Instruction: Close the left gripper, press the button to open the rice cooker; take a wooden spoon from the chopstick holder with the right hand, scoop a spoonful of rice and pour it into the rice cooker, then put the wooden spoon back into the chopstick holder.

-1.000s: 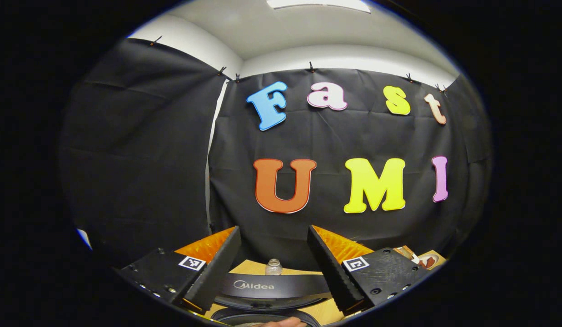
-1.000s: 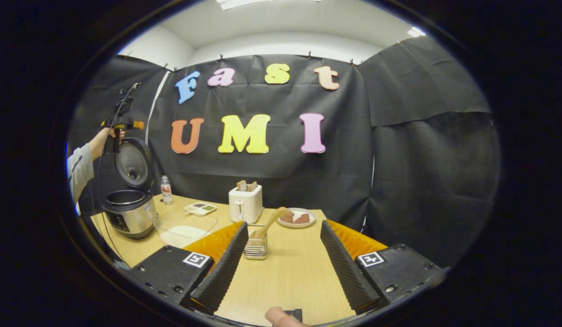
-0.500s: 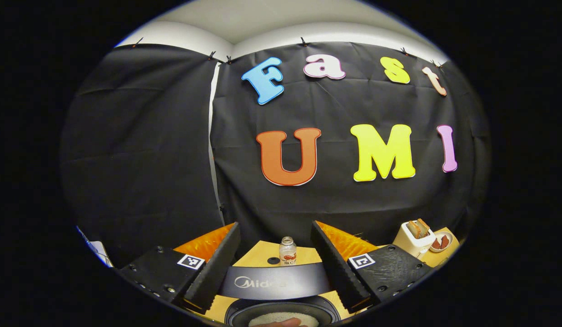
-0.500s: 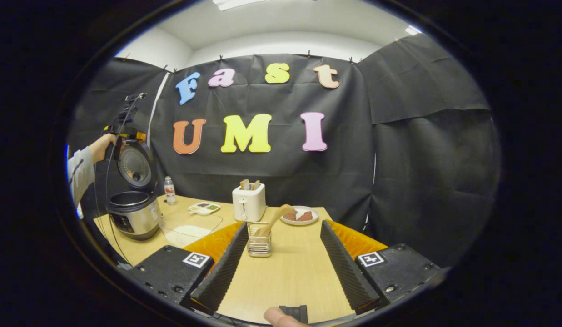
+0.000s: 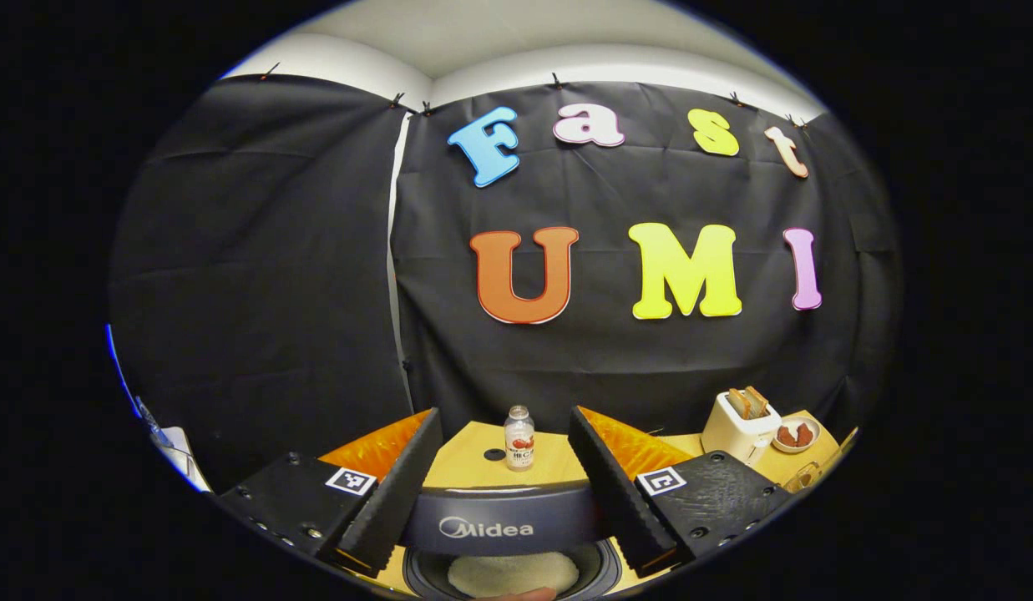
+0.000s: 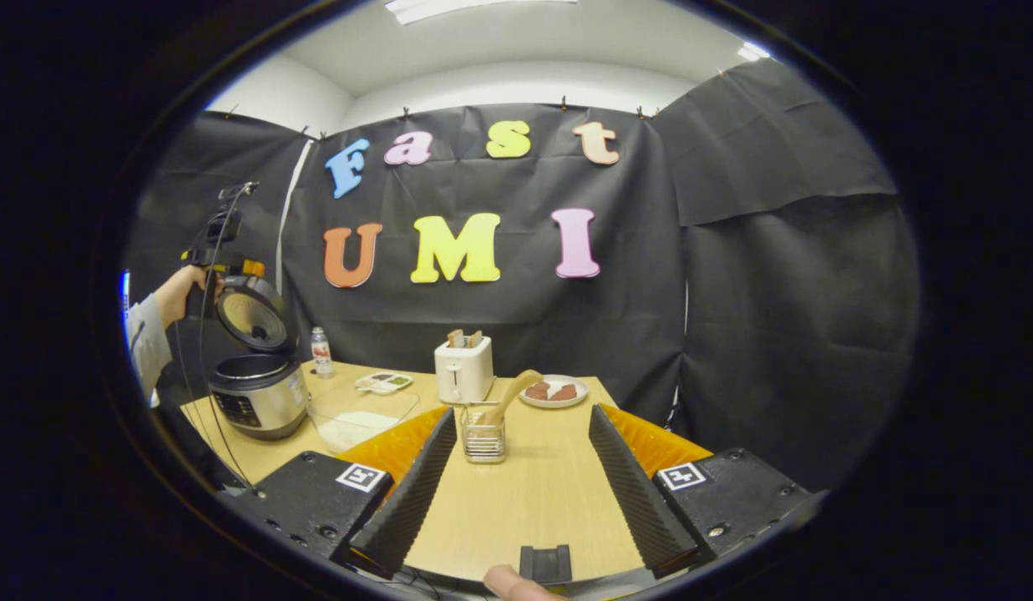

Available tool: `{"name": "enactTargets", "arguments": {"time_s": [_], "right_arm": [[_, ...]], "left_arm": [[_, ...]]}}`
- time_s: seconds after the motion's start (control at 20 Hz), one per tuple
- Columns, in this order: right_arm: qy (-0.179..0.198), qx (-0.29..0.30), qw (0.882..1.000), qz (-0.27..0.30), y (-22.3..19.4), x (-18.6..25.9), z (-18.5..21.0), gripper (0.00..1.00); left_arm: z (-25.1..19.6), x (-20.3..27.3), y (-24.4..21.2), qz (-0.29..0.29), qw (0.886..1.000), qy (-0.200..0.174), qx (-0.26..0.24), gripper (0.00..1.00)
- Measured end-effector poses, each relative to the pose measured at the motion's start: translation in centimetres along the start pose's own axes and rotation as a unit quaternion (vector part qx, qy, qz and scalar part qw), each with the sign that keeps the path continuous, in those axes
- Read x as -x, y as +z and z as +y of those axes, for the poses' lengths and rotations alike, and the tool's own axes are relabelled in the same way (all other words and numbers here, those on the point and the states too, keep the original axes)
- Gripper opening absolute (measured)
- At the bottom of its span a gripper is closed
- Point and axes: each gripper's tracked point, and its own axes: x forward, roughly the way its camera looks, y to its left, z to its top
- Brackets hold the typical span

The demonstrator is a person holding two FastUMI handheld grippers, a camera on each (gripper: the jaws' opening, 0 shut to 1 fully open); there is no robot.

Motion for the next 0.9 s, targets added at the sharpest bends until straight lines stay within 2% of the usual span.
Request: {"name": "enactTargets", "arguments": {"time_s": [0.1,0.2,0.25,0.6,0.7,0.9], "right_arm": [[0.001,-0.001,1.000,-0.004,-0.1,0.5,0.3,0.99],[0.003,0.000,1.000,0.002,-0.7,0.8,0.6,1.00],[0.007,-0.001,1.000,0.004,-0.8,0.9,1.0,1.00],[0.014,-0.002,1.000,0.004,-1.6,1.6,1.8,0.99],[0.015,-0.005,1.000,0.007,-2.0,1.6,2.0,1.00],[0.021,-0.002,1.000,0.012,-2.6,1.7,2.5,0.99]], "left_arm": [[0.5,1.0,-3.0,0.028,1.000,0.002,0.012,0.98],[1.0,2.3,-4.4,0.025,0.999,0.001,0.031,0.98],[0.6,2.6,-5.1,0.032,0.999,-0.008,0.036,0.89],[-0.1,4.9,-8.9,0.051,0.998,-0.022,0.033,0.91],[-0.5,5.3,-9.5,0.055,0.998,-0.021,0.036,0.94],[-0.8,5.5,-11.1,0.070,0.997,-0.011,0.013,0.95]]}}
